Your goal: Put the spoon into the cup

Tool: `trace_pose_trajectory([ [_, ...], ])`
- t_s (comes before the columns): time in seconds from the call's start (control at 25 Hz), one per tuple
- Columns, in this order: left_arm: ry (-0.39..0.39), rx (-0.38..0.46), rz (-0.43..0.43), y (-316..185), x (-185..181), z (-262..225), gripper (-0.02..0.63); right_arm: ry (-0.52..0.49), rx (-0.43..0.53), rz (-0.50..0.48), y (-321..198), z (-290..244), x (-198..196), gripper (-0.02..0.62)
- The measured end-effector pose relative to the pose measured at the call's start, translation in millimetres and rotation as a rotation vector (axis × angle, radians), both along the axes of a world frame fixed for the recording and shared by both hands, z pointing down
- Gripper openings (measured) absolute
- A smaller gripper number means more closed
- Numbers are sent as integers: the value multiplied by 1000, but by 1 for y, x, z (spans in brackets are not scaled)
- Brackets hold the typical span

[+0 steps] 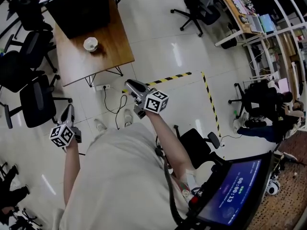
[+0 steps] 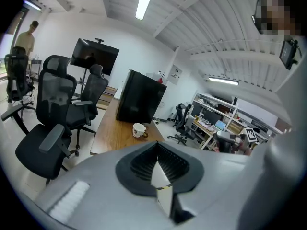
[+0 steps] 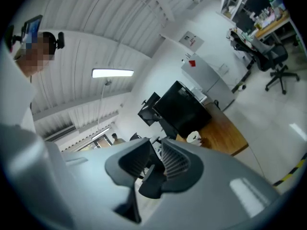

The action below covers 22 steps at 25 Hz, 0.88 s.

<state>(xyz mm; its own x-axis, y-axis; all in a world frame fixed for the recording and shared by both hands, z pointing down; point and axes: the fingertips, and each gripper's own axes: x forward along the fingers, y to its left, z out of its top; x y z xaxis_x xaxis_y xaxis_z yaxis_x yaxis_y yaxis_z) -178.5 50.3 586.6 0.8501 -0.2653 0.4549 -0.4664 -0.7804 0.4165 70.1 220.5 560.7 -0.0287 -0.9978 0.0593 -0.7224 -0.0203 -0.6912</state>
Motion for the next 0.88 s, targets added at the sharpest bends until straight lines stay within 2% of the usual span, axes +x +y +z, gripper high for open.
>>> trace_pose_trajectory([
  [0.24, -18, -3, 27, -3, -11, 11, 0, 100, -90, 41, -1, 13, -10, 71],
  [0.44, -29, -20, 52, 18, 5, 15, 0, 170, -173, 79, 29, 23, 4, 72],
  [0.68, -47, -24, 2, -9, -27, 26, 0, 208, -230, 56, -1, 49, -19, 72],
  [0.88, -53, -56, -34, -5, -43, 35, 0, 241, -268, 48, -3, 58, -26, 72],
])
